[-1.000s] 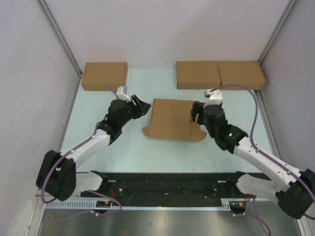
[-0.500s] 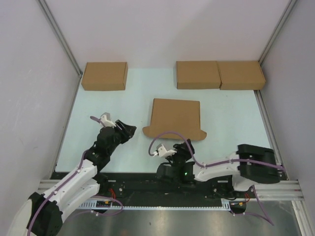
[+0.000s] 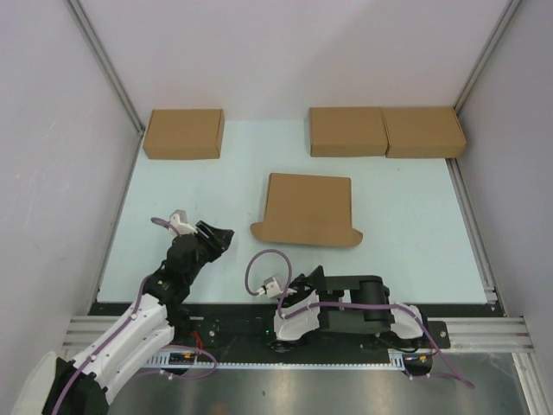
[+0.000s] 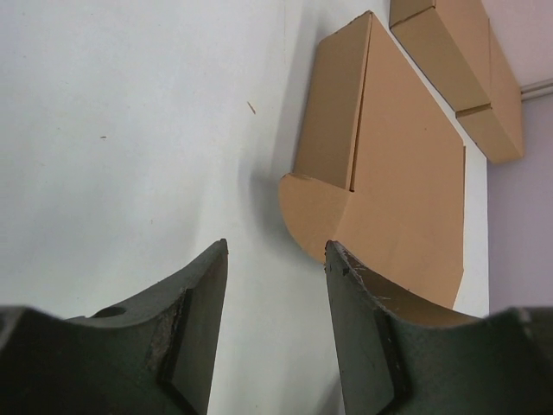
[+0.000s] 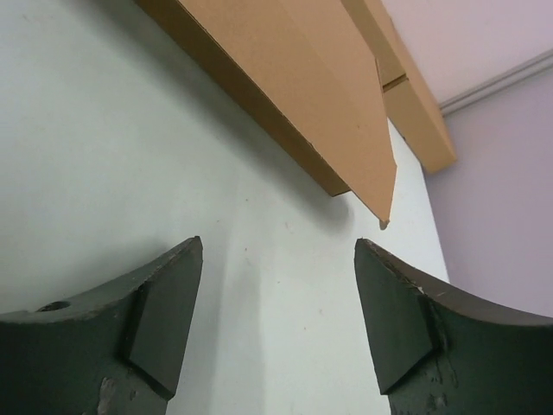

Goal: Fold the paper box

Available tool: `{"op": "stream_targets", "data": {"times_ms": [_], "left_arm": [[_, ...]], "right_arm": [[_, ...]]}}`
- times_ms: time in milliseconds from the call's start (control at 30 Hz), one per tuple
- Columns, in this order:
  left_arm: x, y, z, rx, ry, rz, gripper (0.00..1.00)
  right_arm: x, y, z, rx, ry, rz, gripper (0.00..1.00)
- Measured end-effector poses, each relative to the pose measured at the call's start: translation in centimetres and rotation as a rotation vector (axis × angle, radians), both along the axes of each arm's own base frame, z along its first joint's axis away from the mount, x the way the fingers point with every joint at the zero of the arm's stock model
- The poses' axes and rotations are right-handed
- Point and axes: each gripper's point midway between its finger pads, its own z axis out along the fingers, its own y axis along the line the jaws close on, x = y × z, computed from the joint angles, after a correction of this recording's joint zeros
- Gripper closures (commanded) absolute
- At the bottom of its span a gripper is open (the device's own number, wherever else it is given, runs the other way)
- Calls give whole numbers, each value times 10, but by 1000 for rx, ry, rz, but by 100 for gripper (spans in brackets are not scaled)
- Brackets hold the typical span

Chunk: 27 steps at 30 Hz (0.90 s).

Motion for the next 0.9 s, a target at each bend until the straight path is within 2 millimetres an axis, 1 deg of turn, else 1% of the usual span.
{"op": "stream_targets", "data": {"times_ms": [133,233,333,400,433,467,500,533,567,600,633,667,700,733,767,800,833,900], "left_arm": [[0,2,-1,5,3,8,46],[1,3,-3,11,8,14,46],[1,3,-7,18,23,14,46],[0,3,-10,22,31,14,46],[0,3,-10,23,33,13,46],[1,3,-9,24,35,13,46],[1,2,-8,24,34,13,46],[2,2,-6,22,31,13,46],[3,1,-3,21,27,14,46],[5,1,1,19,23,14,46],[8,-1,8,15,14,13,46],[8,-1,10,13,10,13,46],[10,-2,14,14,9,12,45],[13,-3,19,17,3,9,45],[15,-4,25,18,-2,9,45],[17,-5,31,20,-11,6,45],[19,-6,36,18,-20,5,45],[22,-7,46,16,-39,4,45]], "right_arm": [[1,1,-1,67,-4,-9,19],[5,-5,3,81,-8,-27,16],[13,-24,12,61,-12,-59,14],[14,-27,26,101,-4,-75,12],[13,-24,39,142,-2,-69,9],[10,-18,58,212,4,-56,5],[7,-13,74,266,8,-44,3],[5,-6,98,346,14,-32,2],[4,-2,118,418,18,-27,1],[5,2,143,513,22,-30,0],[11,1,169,624,19,-50,0],[22,-8,196,727,7,-86,0],[34,-23,223,810,-13,-131,0],[45,-39,241,853,-24,-169,0],[57,-62,259,924,4,-223,3],[66,-82,270,993,33,-246,2],[70,-98,277,1032,57,-243,1],[73,-124,290,1094,90,-188,0]]}}
